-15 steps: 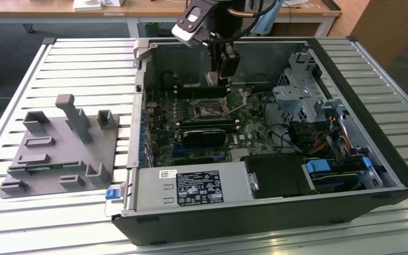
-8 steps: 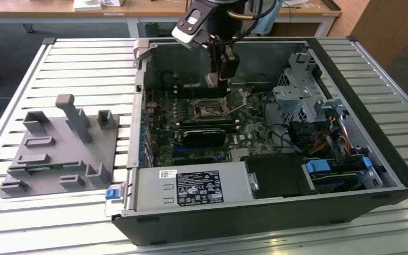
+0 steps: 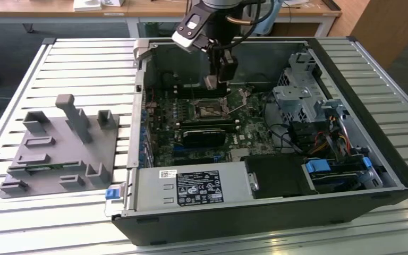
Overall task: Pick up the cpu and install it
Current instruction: 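Place the cpu into insertion slot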
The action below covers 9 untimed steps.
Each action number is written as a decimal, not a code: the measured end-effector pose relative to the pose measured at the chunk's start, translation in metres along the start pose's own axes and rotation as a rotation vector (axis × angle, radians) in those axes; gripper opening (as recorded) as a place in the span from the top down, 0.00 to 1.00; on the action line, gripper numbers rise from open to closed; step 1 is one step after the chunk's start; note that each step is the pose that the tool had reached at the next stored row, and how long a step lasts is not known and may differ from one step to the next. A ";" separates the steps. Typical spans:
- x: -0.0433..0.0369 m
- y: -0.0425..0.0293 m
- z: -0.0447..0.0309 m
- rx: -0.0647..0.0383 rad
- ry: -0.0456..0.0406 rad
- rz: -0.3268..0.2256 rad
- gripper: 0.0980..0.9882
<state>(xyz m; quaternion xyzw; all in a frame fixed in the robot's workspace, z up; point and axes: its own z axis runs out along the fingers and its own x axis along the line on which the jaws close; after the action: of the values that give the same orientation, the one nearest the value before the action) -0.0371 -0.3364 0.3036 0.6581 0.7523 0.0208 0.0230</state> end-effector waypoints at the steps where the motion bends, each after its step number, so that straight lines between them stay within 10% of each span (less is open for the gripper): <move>1: 0.0003 0.0000 0.0018 0.000 -0.0004 0.010 0.52; 9: 0.0016 -0.0008 0.0158 0.002 -0.0040 0.069 0.52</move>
<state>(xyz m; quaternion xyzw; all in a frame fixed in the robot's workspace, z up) -0.0371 -0.3349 0.2878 0.6836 0.7292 0.0195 0.0231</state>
